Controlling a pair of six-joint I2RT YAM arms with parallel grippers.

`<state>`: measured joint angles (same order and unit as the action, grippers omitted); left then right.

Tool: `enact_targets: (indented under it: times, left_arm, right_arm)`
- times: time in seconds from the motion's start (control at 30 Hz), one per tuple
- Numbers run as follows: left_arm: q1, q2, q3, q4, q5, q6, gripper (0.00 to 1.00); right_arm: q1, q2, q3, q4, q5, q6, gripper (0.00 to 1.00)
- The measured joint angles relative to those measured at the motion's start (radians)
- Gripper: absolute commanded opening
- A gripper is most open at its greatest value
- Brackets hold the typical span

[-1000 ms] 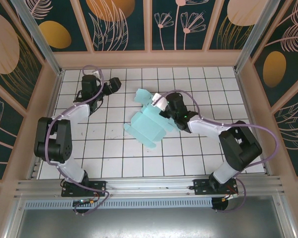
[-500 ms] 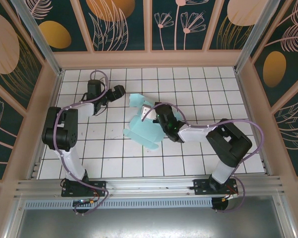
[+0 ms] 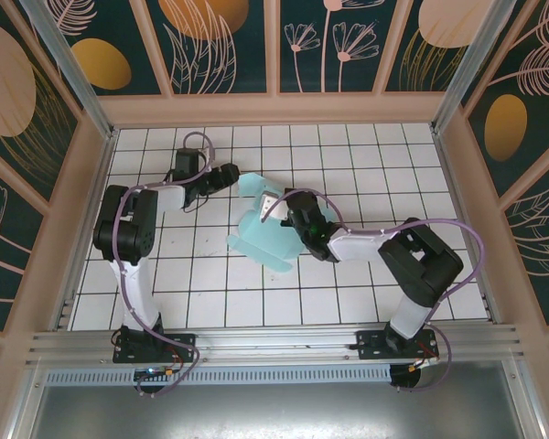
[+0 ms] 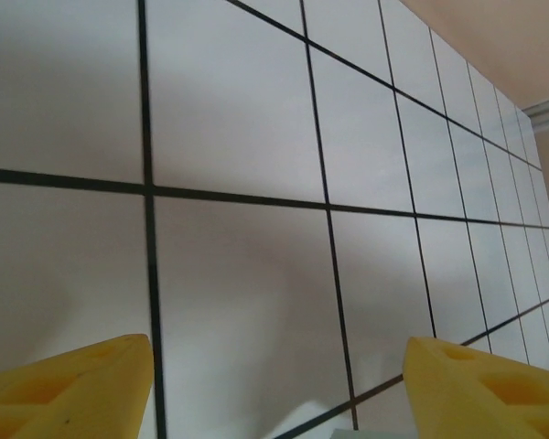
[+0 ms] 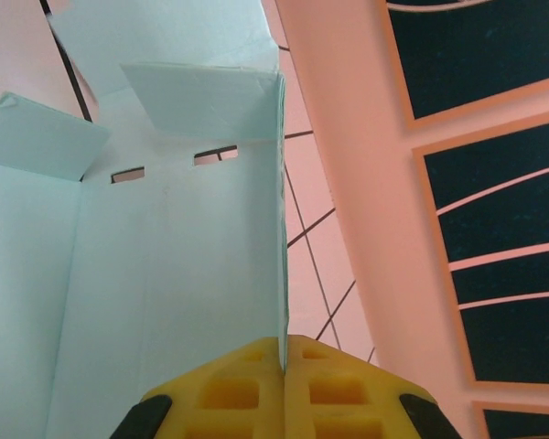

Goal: Fold the paper box

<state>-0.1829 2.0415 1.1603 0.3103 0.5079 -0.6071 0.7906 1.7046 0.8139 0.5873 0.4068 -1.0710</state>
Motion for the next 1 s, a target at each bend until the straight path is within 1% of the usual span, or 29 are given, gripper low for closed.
enact_targets:
  times: [0.1,0.17,0.27,0.33,0.37,0.43,0.5,0.53,0.6,0.63,0.73,0.83,0.93,1.0]
  left_arm:
    - [-0.005,-0.004,-0.02,0.0,-0.006,0.0,0.72]
    - [-0.004,-0.019,-0.049,0.005,-0.031,0.0,0.78]
    - [-0.004,-0.122,-0.18,0.026,-0.105,-0.002,0.87]
    - [-0.004,-0.211,-0.254,0.021,-0.138,0.005,0.88]
    - [-0.005,-0.247,-0.273,0.016,-0.15,0.012,0.87]
    - [-0.009,-0.319,-0.288,-0.002,-0.163,0.032,0.82]
    - [-0.023,-0.365,-0.289,-0.009,-0.151,0.056,0.77]
    - [-0.038,-0.383,-0.289,-0.013,-0.135,0.069,0.69]
    - [-0.074,-0.396,-0.29,-0.021,-0.094,0.09,0.59]
    - [-0.098,-0.397,-0.294,-0.027,-0.07,0.098,0.51]
    - [-0.161,-0.397,-0.318,-0.046,-0.006,0.109,0.4]
    - [-0.193,-0.376,-0.335,-0.057,0.041,0.108,0.38]
    - [-0.19,-0.331,-0.335,-0.065,0.034,0.106,0.33]
    - [-0.189,-0.299,-0.335,-0.071,0.015,0.101,0.32]
  right_arm:
    - [-0.019,0.0,0.008,-0.027,-0.018,0.032,0.0]
    - [-0.031,0.0,0.016,-0.055,-0.032,0.055,0.0]
    - [-0.051,0.0,0.029,-0.09,-0.05,0.086,0.0]
    - [-0.064,-0.004,0.033,-0.106,-0.063,0.106,0.0]
    - [-0.068,-0.007,0.034,-0.115,-0.069,0.115,0.0]
    - [-0.078,-0.019,0.037,-0.134,-0.085,0.137,0.0]
    - [-0.084,-0.031,0.042,-0.145,-0.097,0.154,0.0]
    - [-0.086,-0.036,0.046,-0.147,-0.104,0.163,0.0]
    - [-0.09,-0.045,0.053,-0.151,-0.113,0.172,0.0]
    - [-0.09,-0.048,0.056,-0.152,-0.118,0.178,0.0]
    - [-0.092,-0.053,0.062,-0.158,-0.122,0.19,0.0]
    - [-0.093,-0.053,0.063,-0.167,-0.125,0.193,0.0]
    - [-0.093,-0.053,0.063,-0.177,-0.129,0.196,0.0]
    - [-0.093,-0.053,0.063,-0.181,-0.129,0.195,0.0]
